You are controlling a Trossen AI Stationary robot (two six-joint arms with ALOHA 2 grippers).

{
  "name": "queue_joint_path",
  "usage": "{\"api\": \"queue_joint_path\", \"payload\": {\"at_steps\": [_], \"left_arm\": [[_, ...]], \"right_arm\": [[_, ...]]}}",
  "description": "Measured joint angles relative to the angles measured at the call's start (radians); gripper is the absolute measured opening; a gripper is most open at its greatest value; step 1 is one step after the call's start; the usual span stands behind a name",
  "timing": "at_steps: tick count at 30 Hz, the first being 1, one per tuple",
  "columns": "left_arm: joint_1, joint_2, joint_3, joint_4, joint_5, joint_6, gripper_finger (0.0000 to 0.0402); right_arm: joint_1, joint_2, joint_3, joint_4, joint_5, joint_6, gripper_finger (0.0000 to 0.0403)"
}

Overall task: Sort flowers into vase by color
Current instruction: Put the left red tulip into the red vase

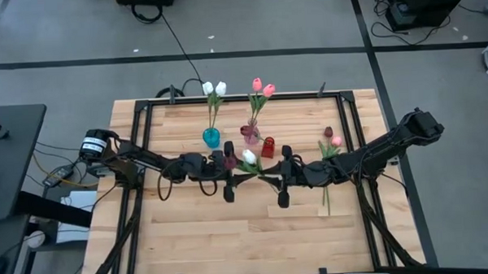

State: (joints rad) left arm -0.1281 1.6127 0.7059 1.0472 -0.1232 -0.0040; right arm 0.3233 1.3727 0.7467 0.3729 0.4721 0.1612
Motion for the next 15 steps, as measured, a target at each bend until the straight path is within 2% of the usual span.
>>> {"api": "queue_joint_path", "payload": {"at_steps": [6, 15], "left_arm": [[0.017, 0.000, 0.000, -0.002, 0.000, 0.000, 0.0128], [0.042, 0.000, -0.001, -0.003, -0.005, -0.001, 0.0101]], "right_arm": [[0.000, -0.011, 0.000, -0.089, 0.032, 0.015, 0.0131], [0.008, -0.100, 0.000, -0.331, 0.036, 0.164, 0.0144]]}}
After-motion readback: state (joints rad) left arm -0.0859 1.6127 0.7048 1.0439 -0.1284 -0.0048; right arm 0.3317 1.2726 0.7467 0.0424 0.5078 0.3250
